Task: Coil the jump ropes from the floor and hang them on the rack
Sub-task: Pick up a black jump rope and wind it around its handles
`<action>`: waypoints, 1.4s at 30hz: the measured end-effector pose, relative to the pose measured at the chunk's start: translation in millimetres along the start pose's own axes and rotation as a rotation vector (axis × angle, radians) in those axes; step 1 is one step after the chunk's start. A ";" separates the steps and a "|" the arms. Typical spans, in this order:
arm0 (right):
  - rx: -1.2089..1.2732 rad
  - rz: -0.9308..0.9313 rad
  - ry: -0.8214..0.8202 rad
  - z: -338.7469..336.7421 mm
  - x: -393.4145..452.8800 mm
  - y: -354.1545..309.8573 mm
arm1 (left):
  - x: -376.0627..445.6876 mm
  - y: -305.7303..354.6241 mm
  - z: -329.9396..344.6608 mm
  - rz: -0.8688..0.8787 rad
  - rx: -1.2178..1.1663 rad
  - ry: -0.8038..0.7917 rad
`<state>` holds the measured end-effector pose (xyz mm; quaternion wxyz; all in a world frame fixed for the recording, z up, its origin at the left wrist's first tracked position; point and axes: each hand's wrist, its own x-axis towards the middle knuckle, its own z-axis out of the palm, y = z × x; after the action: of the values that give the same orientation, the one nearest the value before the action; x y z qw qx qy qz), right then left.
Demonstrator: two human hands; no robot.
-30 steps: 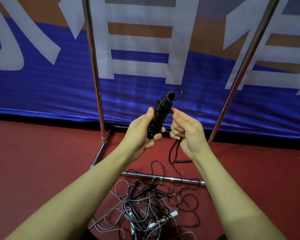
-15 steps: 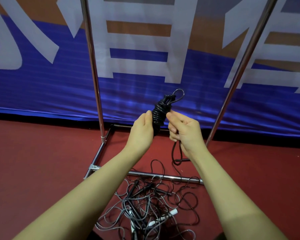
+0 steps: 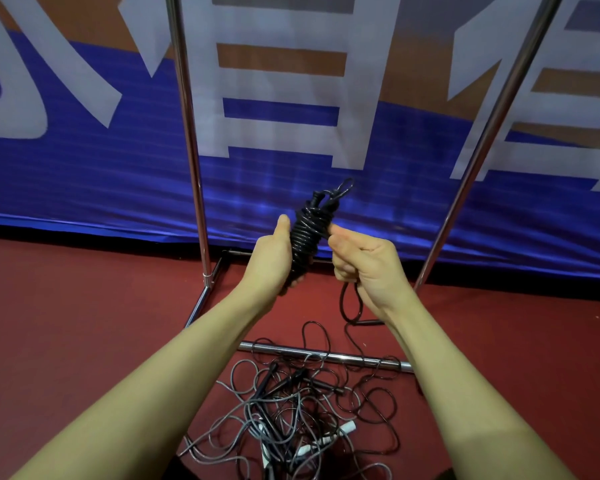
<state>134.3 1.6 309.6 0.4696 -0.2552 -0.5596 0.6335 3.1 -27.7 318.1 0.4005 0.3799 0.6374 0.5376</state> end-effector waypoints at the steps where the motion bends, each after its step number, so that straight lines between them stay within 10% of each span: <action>1: -0.001 -0.001 -0.013 -1.1 0.0 -0.2 | 0.3 -0.7 -1.2 -0.021 -0.029 -0.049; 8: -0.084 -0.033 -0.032 -8.6 -1.5 -5.5 | -0.8 -6.4 -8.7 0.087 -0.037 -0.385; 18: -0.252 -0.061 -0.142 -24.4 -1.5 -3.8 | 1.5 -14.6 -11.5 0.336 0.060 -0.185; 34: -0.275 -0.142 0.118 -12.3 -5.6 -18.0 | 9.6 -23.2 -12.9 0.503 0.609 -0.078; 42: -0.297 -0.087 0.127 -16.8 -1.0 -11.4 | 2.8 -16.5 -7.9 0.383 0.144 -0.078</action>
<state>152.5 7.9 316.1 0.4882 -0.3369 -0.6266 0.5055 -6.1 -30.3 302.2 0.2870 0.5423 0.5742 0.5420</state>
